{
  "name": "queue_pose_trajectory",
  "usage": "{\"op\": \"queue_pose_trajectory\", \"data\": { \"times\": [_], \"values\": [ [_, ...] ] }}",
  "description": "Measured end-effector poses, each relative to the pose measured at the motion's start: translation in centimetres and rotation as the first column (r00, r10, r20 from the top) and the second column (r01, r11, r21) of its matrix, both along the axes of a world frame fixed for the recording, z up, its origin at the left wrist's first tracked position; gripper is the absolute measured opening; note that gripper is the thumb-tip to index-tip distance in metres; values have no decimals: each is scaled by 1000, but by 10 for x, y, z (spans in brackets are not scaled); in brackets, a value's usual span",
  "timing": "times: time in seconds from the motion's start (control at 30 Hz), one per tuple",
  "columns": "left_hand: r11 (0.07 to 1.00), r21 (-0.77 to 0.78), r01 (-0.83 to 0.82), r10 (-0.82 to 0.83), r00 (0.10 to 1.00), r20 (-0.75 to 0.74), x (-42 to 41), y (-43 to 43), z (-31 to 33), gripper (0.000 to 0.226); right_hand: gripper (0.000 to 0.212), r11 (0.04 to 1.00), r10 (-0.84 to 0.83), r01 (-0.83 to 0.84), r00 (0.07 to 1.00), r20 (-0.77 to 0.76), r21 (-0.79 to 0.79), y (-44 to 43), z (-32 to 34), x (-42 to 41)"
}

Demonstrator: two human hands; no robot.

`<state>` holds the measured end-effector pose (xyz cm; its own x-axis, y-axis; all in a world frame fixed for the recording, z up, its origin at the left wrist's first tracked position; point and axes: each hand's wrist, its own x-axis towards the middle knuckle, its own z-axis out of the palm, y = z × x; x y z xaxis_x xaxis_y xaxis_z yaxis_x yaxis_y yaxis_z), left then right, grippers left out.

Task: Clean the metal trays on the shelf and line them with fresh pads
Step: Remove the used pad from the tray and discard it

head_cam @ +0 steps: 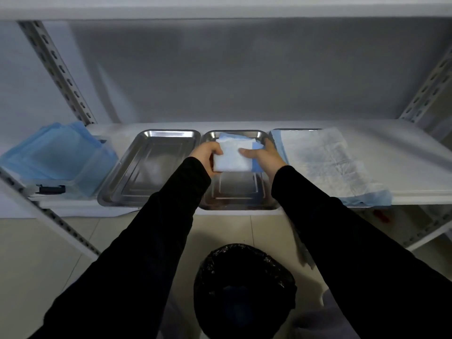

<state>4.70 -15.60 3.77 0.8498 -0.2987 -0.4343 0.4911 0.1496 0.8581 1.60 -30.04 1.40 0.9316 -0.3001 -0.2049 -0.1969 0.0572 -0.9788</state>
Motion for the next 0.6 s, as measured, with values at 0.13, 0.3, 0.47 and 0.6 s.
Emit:
{"op": "queue_pose_trajectory", "data": {
  "times": [0.13,0.3,0.47,0.6],
  "values": [
    [998,41,48,-48,999,3,-11,9,6,21,63,992,36,-39,999,-32,-121,0,8,-9],
    [982,167,91,-104,992,69,-32,16,14,24,75,976,63,-79,994,-87,-203,-4,12,-23],
    [939,308,154,-201,971,128,-48,20,17,36,72,964,92,-122,987,-132,-237,-5,16,-41],
    [920,358,159,-223,964,144,-61,22,16,39,45,926,120,-169,980,-161,-337,-6,20,-58]
  ]
}}
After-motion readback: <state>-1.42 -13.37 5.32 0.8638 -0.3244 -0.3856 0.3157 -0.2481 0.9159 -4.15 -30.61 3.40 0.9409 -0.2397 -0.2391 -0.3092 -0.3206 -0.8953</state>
